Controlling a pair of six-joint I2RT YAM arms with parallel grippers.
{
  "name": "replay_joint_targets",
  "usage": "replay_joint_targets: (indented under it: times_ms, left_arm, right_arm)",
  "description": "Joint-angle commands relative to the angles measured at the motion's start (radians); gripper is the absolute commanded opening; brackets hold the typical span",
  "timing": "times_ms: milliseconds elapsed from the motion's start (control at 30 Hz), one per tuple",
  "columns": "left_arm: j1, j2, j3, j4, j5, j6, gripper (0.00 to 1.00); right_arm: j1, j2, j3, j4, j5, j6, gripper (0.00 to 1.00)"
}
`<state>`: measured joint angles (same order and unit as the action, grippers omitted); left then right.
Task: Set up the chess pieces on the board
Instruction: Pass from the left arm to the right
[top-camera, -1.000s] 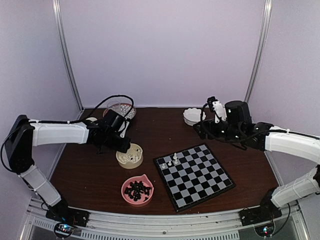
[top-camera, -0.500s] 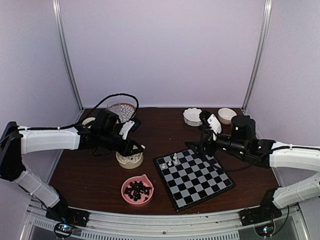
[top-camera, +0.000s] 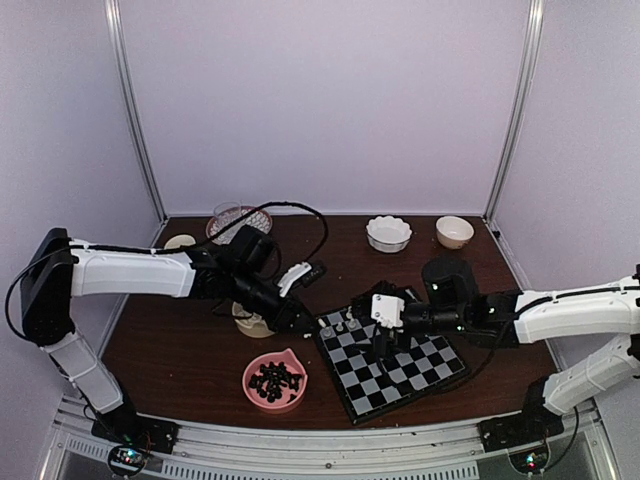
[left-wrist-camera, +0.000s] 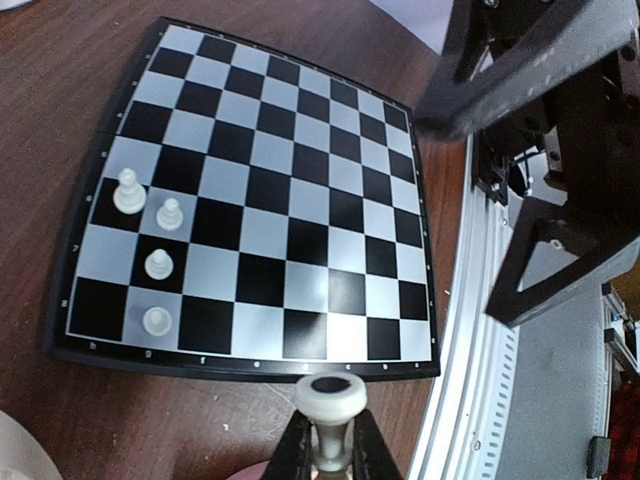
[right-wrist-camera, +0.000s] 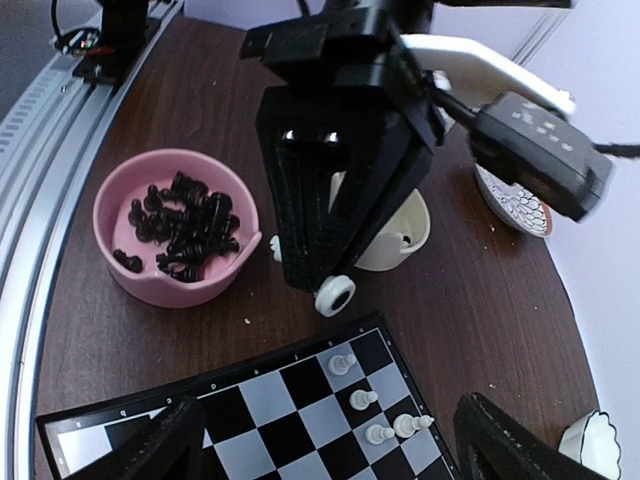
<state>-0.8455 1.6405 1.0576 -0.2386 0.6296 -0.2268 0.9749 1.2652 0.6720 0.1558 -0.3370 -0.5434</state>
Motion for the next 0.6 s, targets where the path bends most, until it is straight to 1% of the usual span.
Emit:
replay_joint_targets:
  times_ms: [0,200,333,400,500,567]
  left_arm:
    - [-0.032,0.046,0.064,-0.065,0.037,0.054,0.05]
    - [-0.047,0.086,0.090,-0.074,0.077,0.048,0.06]
    - [-0.053,0.104,0.100,-0.077,0.096,0.041,0.06]
    - [-0.053,0.109,0.103,-0.076,0.102,0.039,0.06]
    - [-0.055,0.114,0.104,-0.069,0.112,0.033,0.06]
    - [-0.055,0.117,0.104,-0.064,0.119,0.029,0.06]
  right_arm:
    - [0.063,0.049,0.044,-0.049,0.140,-0.164,0.87]
    - [0.121,0.097,0.062,-0.049,0.232,-0.233,0.76]
    - [0.153,0.122,0.068,-0.039,0.286,-0.260,0.73]
    - [0.163,0.137,0.075,-0.037,0.299,-0.267,0.68]
    - [0.178,0.163,0.087,-0.029,0.315,-0.273,0.65]
    - [0.181,0.179,0.095,-0.023,0.327,-0.273,0.59]
